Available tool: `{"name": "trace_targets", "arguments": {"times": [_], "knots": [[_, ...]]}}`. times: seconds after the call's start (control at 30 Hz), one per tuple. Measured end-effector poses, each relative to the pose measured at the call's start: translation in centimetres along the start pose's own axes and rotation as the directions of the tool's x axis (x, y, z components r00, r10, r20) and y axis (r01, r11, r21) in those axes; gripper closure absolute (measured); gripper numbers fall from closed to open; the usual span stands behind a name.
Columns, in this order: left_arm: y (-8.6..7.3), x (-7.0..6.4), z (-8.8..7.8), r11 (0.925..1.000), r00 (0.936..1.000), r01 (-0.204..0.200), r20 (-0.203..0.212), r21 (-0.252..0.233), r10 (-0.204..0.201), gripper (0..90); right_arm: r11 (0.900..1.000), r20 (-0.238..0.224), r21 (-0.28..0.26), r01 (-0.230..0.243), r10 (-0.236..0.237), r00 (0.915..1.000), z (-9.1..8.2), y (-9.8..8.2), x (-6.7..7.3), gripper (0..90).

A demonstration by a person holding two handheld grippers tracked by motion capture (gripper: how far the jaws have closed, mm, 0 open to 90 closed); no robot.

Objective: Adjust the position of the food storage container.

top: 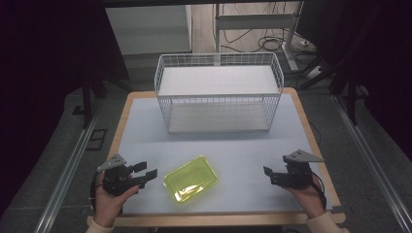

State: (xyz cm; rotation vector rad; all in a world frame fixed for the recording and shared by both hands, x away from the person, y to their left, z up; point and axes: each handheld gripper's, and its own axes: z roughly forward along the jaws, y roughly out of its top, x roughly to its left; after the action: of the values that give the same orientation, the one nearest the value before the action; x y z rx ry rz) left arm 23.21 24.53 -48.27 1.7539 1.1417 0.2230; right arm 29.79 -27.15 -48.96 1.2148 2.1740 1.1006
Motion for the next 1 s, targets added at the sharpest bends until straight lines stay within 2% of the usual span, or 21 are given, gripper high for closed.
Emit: {"name": "trace_targets", "arguments": {"times": [0.07, 0.1, 0.17, 0.23, 0.27, 0.3, 0.33, 0.4, 0.47, 0.6, 0.63, 0.67, 0.7, 0.77, 0.87, 0.93, 0.97, 1.0], "knots": [[-0.1, -0.3, -0.2, 0.9999, 0.9999, -0.011, 0.002, 0.005, 0.011, 46.6, 1.0, 0.001, 0.003, 0.002, -0.002, 1.0, 0.0, 0.0, 0.0, 14.9], [-0.3, -0.6, -0.3, 0.9997, 0.9998, -0.018, 0.006, 0.014, 0.018, 59.3, 1.0, 0.004, 0.004, 0.002, -0.002, 1.0, 0.0, -0.1, 0.0, 15.0], [-0.5, -0.9, -0.4, 0.999, 0.9994, -0.033, 0.015, 0.029, 0.032, 69.4, 1.0, 0.005, 0.004, -0.002, 0.002, 1.0, -0.1, -0.1, -0.1, 15.1], [-0.7, -1.0, -0.3, 0.9986, 0.999, -0.037, 0.029, 0.038, 0.036, 75.9, 1.0, 0.006, 0.004, -0.003, 0.003, 1.0, -0.1, -0.1, 0.0, 15.2], [-0.8, -1.2, -0.4, 0.9983, 0.9985, -0.04, 0.04, 0.042, 0.038, 75.9, 1.0, 0.006, 0.004, -0.003, 0.003, 1.0, -0.1, -0.1, 0.0, 15.2], [-1.0, -1.3, -0.4, 0.9978, 0.998, -0.046, 0.045, 0.048, 0.044, 80.6, 1.0, 0.007, 0.005, -0.002, 0.002, 1.0, -0.1, -0.1, 0.0, 15.3], [-1.1, -1.3, -0.4, 0.9973, 0.998, -0.048, 0.044, 0.055, 0.046, 80.6, 1.0, 0.007, 0.005, -0.002, 0.002, 1.0, -0.1, -0.1, 0.0, 15.3], [-1.4, -1.5, -0.5, 0.9958, 0.9976, -0.058, 0.041, 0.071, 0.055, 87.1, 1.0, 0.005, 0.005, 0.002, -0.002, 1.0, -0.1, -0.1, 0.1, 15.4], [-2.0, -1.6, -0.6, 0.9935, 0.9972, -0.063, 0.047, 0.095, 0.059, 89.9, 1.0, 0.005, 0.008, 0.005, -0.005, 1.0, 0.0, -0.1, 0.1, 15.5], [-2.8, -1.7, -0.5, 0.9918, 0.9971, -0.061, 0.053, 0.112, 0.055, 90.0, 1.0, 0.004, 0.012, 0.006, -0.006, 1.0, 0.0, -0.1, 0.2, 15.6], [-3.8, -1.8, -0.1, 0.9881, 0.9972, -0.054, 0.059, 0.144, 0.046, 90.0, 1.0, 0.003, 0.015, 0.01, -0.01, 0.9999, 0.1, -0.1, 0.3, 15.7], [-3.8, -1.8, -0.1, 0.9881, 0.9972, -0.054, 0.059, 0.144, 0.046, 90.0, 1.0, 0.003, 0.015, 0.01, -0.01, 0.9999, 0.1, -0.1, 0.3, 15.7], [-4.3, -1.9, 0.3, 0.9833, 0.9969, -0.059, 0.061, 0.172, 0.049, 90.0, 1.0, 0.004, 0.018, 0.018, -0.018, 0.9998, 0.1, -0.1, 0.4, 15.8], [-4.5, -2.2, 0.9, 0.9778, 0.9961, -0.079, 0.054, 0.194, 0.069, 90.0, 1.0, 0.005, 0.02, 0.023, -0.023, 0.9997, 0.2, -0.1, 0.4, 15.9], [-4.4, -2.4, 1.3, 0.9765, 0.9952, -0.088, 0.059, 0.197, 0.078, 90.0, 1.0, 0.005, 0.023, 0.021, -0.021, 0.9998, 0.3, -0.1, 0.4, 16.0], [-4.4, -2.6, 1.8, 0.9742, 0.9941, -0.096, 0.07, 0.204, 0.083, 90.0, 0.999, 0.005, 0.026, 0.022, -0.023, 0.9997, 0.3, -0.2, 0.4, 16.0], [-4.5, -2.7, 2.3, 0.97, 0.9933, -0.104, 0.072, 0.219, 0.091, 90.0, 0.999, 0.005, 0.026, 0.027, -0.027, 0.9996, 0.3, -0.2, 0.4, 16.0], [-4.5, -2.7, 2.3, 0.97, 0.9933, -0.104, 0.072, 0.219, 0.091, 90.0, 0.999, 0.005, 0.026, 0.027, -0.027, 0.9996, 0.3, -0.2, 0.4, 16.0]]}}
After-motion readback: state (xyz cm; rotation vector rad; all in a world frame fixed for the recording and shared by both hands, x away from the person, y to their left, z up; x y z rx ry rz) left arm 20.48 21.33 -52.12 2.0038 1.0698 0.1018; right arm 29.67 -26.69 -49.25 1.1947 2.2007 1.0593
